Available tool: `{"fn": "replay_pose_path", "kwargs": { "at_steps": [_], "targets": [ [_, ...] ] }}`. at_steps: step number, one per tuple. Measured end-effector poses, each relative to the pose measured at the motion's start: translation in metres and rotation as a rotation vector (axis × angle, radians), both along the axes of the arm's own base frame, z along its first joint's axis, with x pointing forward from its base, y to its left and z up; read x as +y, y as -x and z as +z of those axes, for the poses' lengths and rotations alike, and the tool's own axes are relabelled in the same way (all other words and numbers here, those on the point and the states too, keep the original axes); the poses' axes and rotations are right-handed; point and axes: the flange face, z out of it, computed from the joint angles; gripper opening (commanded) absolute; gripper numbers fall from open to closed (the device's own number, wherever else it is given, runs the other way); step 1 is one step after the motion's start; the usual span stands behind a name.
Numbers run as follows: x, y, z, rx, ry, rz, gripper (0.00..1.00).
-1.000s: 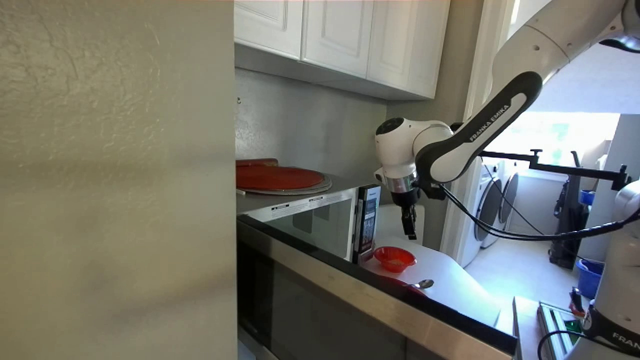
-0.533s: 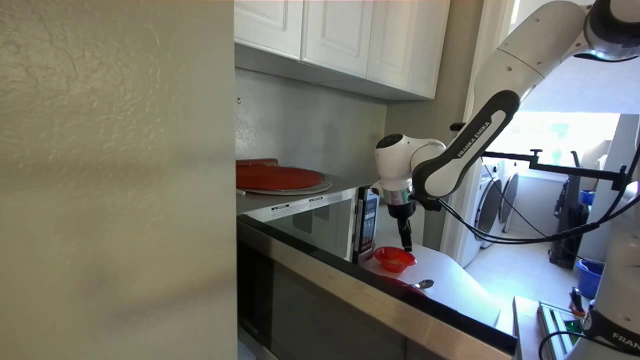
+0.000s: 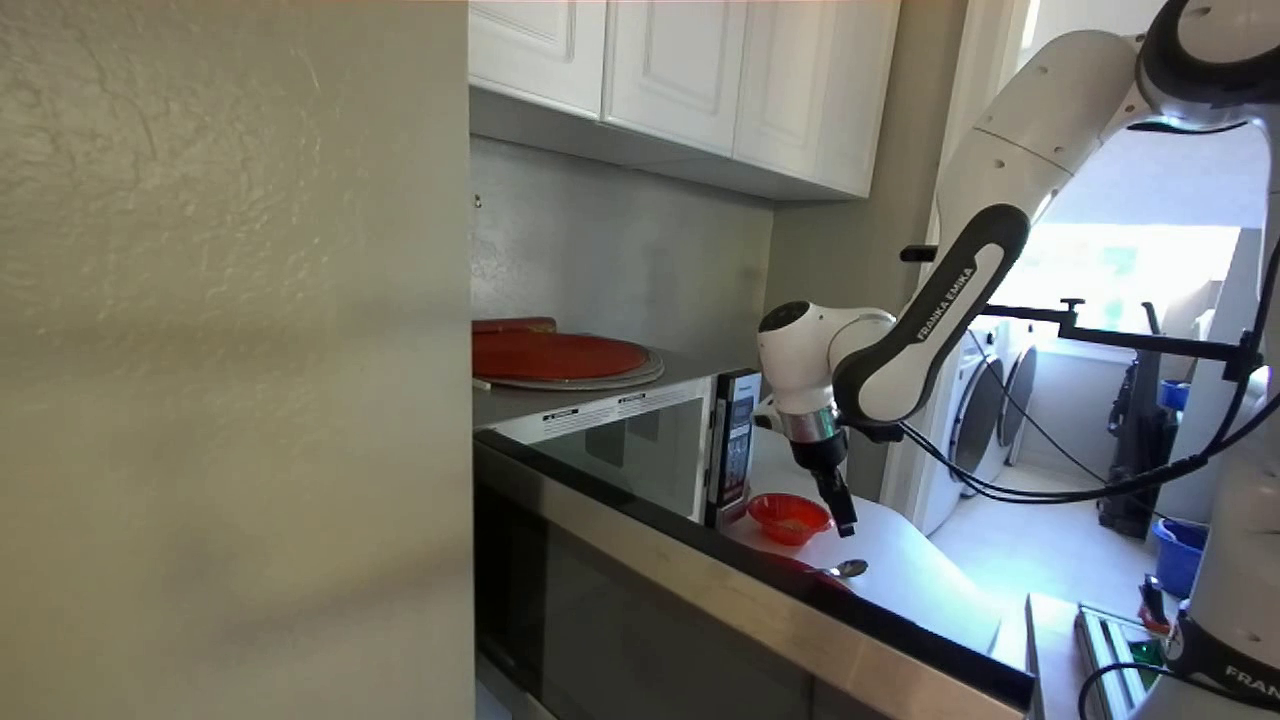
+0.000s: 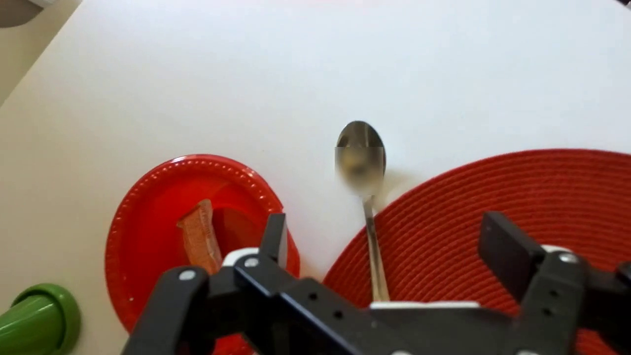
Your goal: Put the spoon in the bowl
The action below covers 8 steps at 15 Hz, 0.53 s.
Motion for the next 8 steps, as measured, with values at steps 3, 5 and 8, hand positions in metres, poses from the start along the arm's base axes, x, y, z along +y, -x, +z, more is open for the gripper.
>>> {"fn": "replay_pose_path", "kwargs": {
  "at_steps": [3,5,8],
  "targets": [
    [0.0037,0.0058,-0.0063,0.034,-0.012,0.044,1.00],
    [0.0060,0.0055,-0.0063,0.035,-0.013,0.052,1.00],
    [0.0061,0.0055,-0.0063,0.036,-0.013,0.054,1.00]
  ]
}}
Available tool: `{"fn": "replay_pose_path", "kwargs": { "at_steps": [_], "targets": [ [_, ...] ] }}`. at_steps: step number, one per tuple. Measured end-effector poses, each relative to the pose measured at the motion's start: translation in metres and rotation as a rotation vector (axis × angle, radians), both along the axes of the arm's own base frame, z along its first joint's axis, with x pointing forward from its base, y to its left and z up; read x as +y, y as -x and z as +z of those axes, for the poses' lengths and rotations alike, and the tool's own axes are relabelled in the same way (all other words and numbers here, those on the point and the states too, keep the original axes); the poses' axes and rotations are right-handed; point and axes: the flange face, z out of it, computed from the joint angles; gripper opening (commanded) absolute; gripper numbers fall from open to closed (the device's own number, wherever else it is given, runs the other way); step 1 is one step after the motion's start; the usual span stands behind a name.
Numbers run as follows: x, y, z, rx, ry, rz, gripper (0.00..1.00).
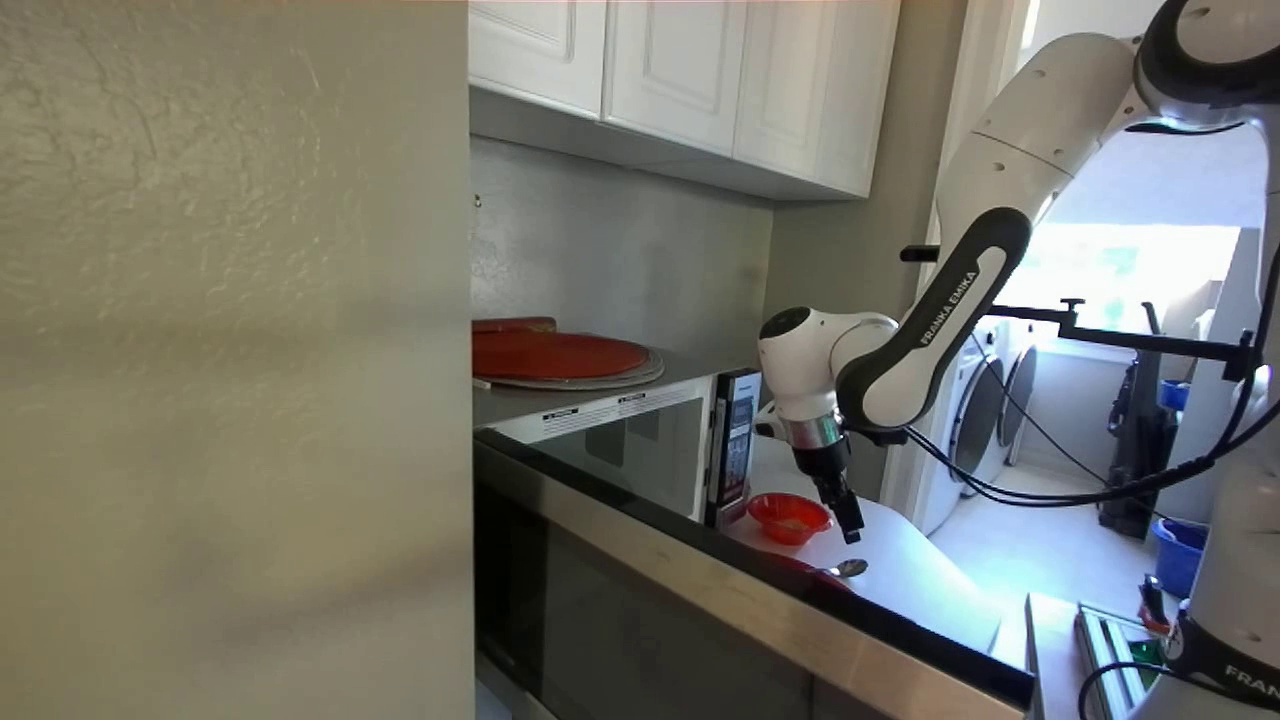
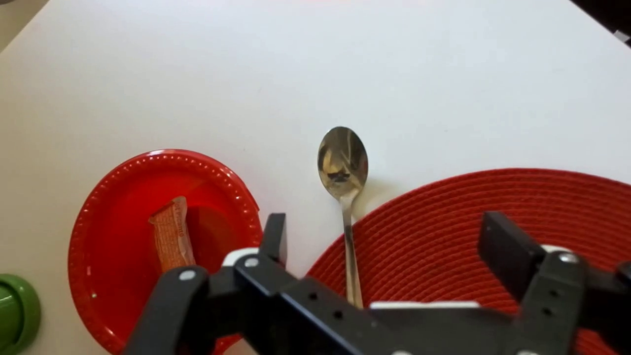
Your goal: Put the spoon in the bowl
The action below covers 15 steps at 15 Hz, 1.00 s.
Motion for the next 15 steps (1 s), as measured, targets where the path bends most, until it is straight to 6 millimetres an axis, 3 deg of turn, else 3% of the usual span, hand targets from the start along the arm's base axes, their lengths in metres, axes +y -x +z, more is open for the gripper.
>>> {"fn": "replay_pose_path", "kwargs": {
  "at_steps": [8,15],
  "targets": [
    [0.009,-0.007,0.000,0.007,-0.215,0.071,1.00],
    [-0.012,-0.012,-0.025,-0.085,-0.323,0.033,1.00]
  ]
}}
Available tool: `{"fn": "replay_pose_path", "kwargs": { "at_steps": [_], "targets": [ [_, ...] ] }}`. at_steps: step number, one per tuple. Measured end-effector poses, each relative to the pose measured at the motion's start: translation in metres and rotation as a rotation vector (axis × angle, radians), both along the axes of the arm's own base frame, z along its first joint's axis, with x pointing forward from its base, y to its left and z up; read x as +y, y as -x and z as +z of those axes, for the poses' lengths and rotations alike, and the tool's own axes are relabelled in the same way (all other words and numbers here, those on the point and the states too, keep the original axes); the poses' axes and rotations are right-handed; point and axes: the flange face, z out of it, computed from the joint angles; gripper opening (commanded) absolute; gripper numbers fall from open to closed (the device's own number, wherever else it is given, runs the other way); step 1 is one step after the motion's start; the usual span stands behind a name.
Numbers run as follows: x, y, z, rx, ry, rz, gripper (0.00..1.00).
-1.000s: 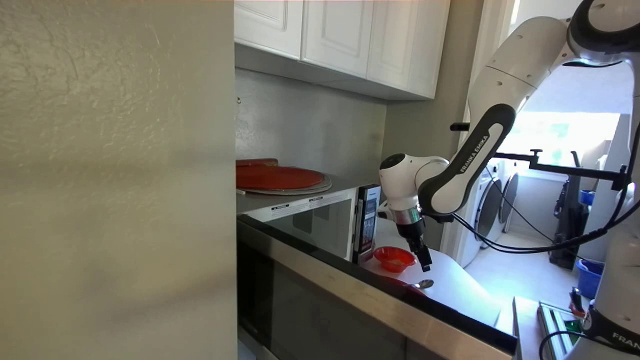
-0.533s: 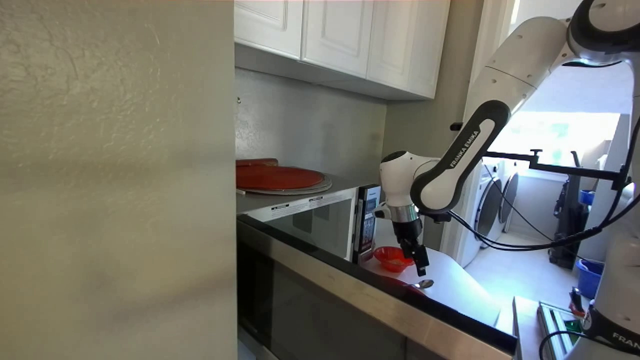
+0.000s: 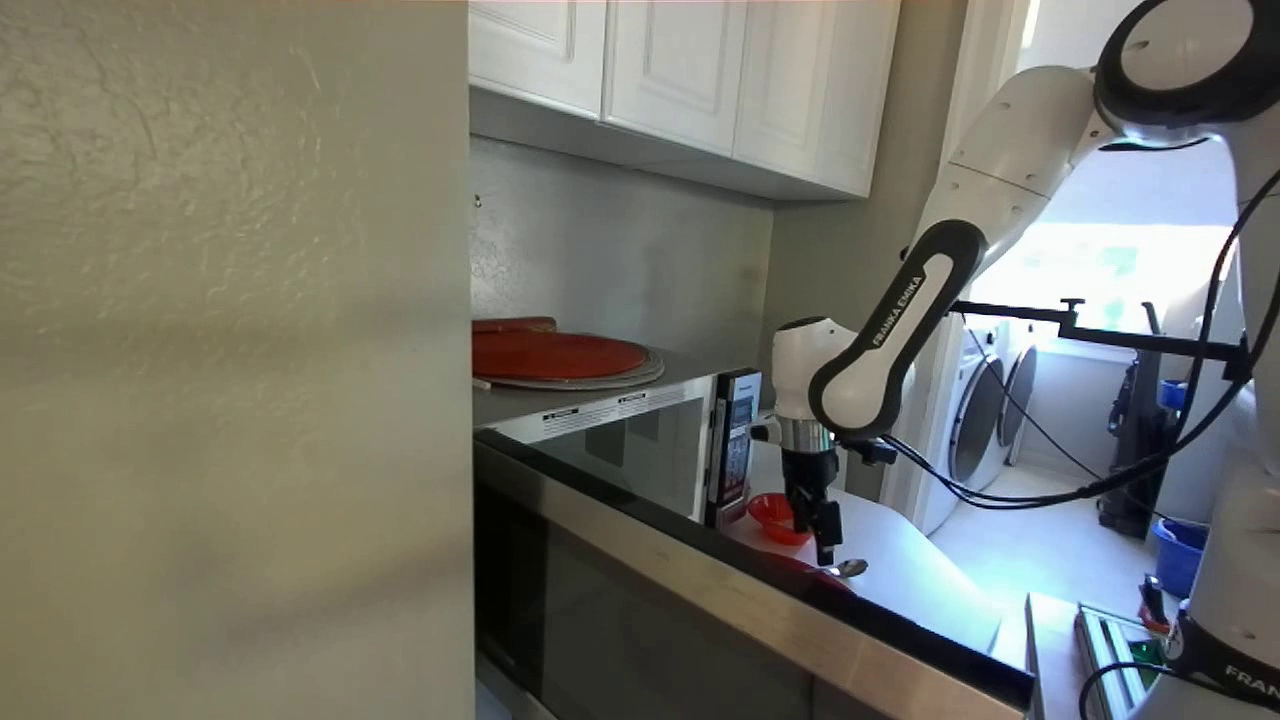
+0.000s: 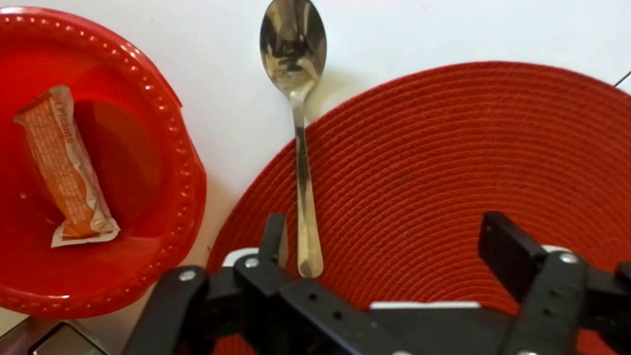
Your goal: Put the spoon in the bowl
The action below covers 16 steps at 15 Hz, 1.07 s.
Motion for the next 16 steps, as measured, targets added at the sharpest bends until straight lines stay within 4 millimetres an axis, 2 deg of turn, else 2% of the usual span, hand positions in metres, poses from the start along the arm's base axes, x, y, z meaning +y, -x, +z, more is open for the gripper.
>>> {"fn": "replay_pose_path", "kwargs": {
  "at_steps": [8,14,15,16],
  "targets": [
    [-0.011,0.003,-0.046,-0.050,-0.029,-0.033,1.00],
    [-0.014,0.001,-0.054,-0.070,-0.040,-0.042,1.00],
    [-0.014,0.001,-0.054,-0.070,-0.041,-0.042,0.94],
    [-0.013,0.000,-0.054,-0.071,-0.041,-0.041,0.92]
  ]
}}
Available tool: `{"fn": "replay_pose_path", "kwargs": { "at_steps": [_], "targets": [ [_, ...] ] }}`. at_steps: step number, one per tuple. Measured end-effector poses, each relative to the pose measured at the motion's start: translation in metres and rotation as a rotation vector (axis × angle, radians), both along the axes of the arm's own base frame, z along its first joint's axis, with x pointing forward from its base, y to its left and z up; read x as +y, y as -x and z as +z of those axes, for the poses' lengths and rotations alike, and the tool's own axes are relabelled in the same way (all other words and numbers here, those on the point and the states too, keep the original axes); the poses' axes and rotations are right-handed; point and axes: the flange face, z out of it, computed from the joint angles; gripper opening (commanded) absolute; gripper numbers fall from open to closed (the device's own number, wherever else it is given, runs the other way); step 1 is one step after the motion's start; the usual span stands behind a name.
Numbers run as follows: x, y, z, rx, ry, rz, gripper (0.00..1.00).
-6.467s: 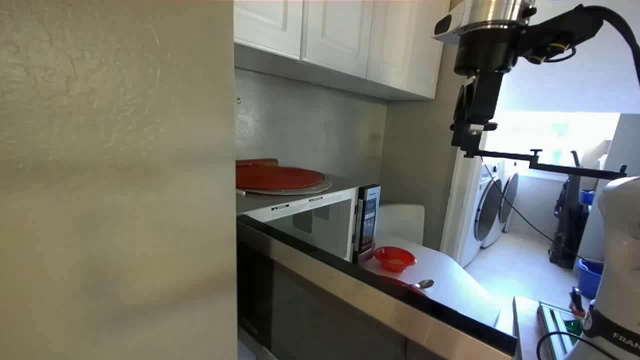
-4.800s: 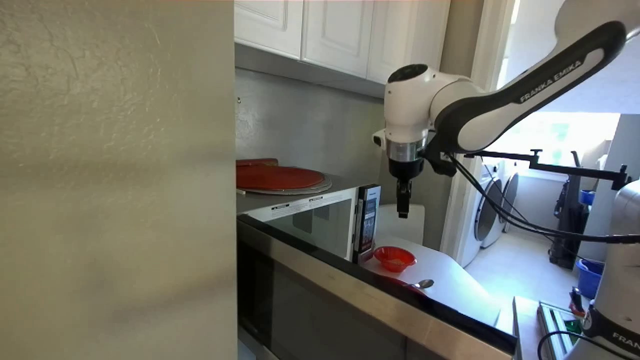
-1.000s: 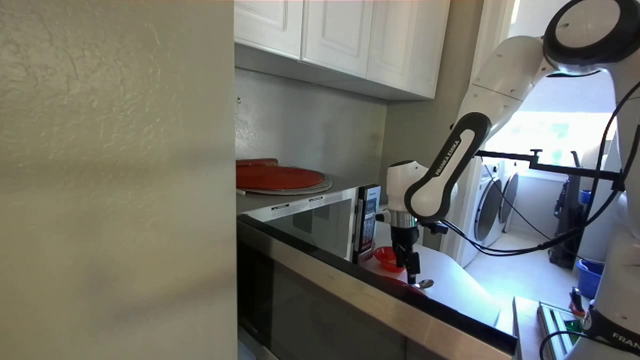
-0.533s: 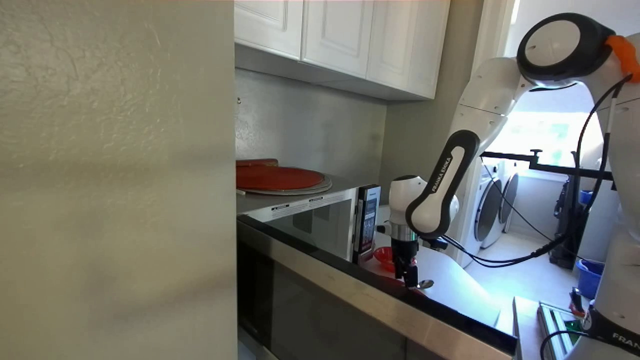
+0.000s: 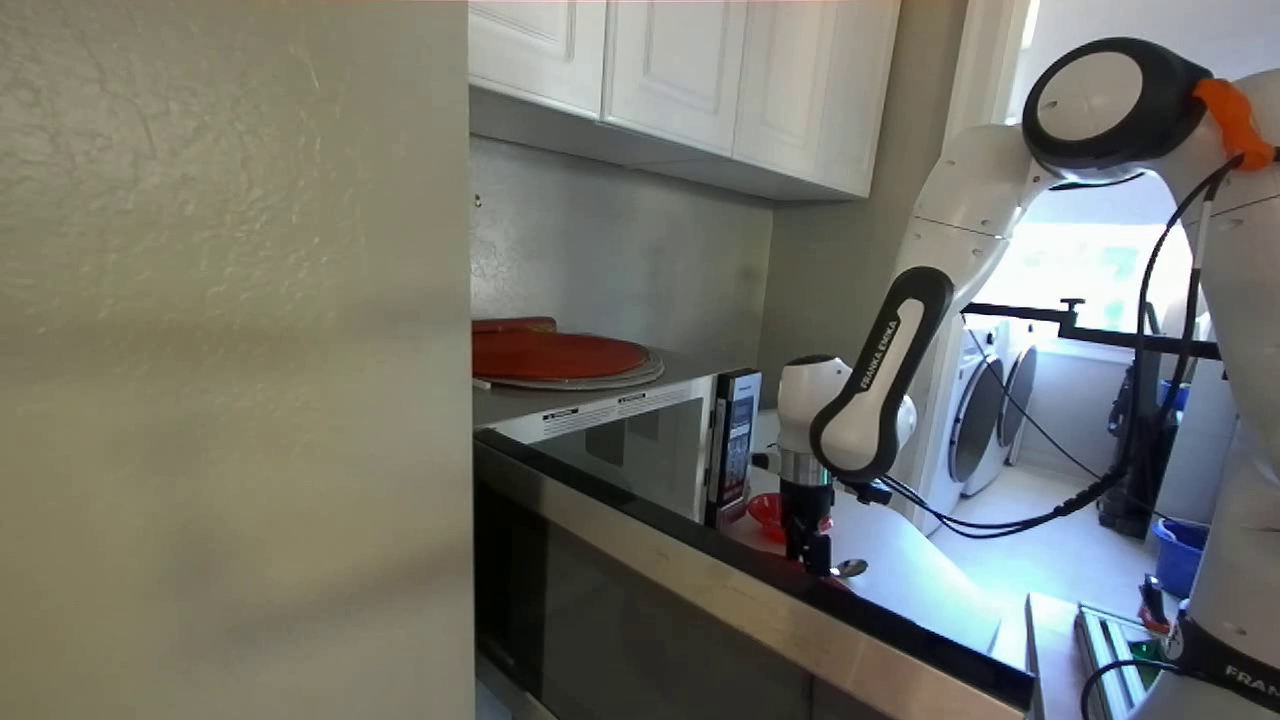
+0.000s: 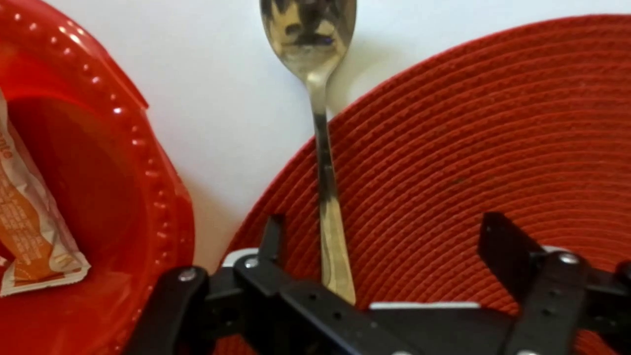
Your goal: Put the spoon in the bowl
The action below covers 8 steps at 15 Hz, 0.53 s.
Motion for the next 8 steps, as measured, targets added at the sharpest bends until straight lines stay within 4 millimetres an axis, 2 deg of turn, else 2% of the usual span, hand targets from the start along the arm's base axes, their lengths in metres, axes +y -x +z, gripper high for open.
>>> {"fn": "replay_pose_path", "kwargs": {
  "at_steps": [1,2,3,8],
  "targets": [
    [0.0004,-0.0002,-0.0002,0.000,-0.001,0.001,0.79],
    [0.0008,-0.0003,-0.0006,0.000,-0.002,0.001,0.80],
    [0.0010,-0.0005,-0.0010,0.001,-0.003,0.001,0.75],
    [0.0005,-0.0039,-0.0037,0.000,-0.006,0.000,0.82]
  ]
}}
